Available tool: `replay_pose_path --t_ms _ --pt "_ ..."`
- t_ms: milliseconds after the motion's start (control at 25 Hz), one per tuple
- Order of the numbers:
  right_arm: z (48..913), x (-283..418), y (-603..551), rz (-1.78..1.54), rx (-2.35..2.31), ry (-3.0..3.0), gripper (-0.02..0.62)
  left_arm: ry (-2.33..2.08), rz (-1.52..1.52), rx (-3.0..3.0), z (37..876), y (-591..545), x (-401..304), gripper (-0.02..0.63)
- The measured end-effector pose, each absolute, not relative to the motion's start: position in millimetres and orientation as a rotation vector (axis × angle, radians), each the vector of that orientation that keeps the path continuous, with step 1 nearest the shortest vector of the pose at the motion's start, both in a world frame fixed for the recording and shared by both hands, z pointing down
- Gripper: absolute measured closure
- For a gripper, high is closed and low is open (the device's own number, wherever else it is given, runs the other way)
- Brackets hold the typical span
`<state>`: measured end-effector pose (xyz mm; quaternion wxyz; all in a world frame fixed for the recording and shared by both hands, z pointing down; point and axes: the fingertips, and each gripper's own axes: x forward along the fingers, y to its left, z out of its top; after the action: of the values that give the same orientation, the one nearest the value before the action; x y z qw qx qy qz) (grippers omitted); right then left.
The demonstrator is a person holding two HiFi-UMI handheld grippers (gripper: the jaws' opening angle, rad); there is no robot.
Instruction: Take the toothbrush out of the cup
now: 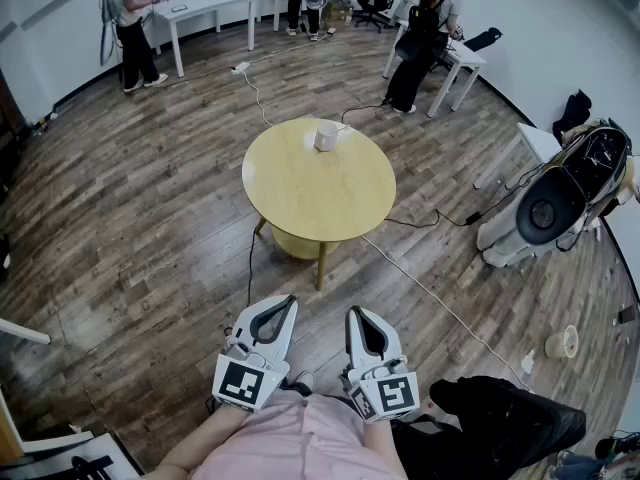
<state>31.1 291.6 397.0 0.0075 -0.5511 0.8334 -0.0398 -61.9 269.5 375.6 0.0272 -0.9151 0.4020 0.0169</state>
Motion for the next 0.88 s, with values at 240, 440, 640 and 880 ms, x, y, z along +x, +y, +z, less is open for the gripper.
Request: replay_pose_path --t_ms 240,440,640,880 --pt "398 31 294 -0.133 -1.717 2.607 0.592 1.241 0.058 -2.823 376 272 -61 0.611" --pt "398 36 295 -0.142 -1.724 2.596 0.592 1.247 0.025 -2.837 379 274 -58 0.611" --pt "400 41 294 -0.162 -1.72 2.592 0.592 1.259 0.039 -2.812 378 272 -57 0.611" --pt "396 42 295 -0.178 -1.614 2.595 0.591 1.307 0.036 -2.814 381 272 -56 0.611"
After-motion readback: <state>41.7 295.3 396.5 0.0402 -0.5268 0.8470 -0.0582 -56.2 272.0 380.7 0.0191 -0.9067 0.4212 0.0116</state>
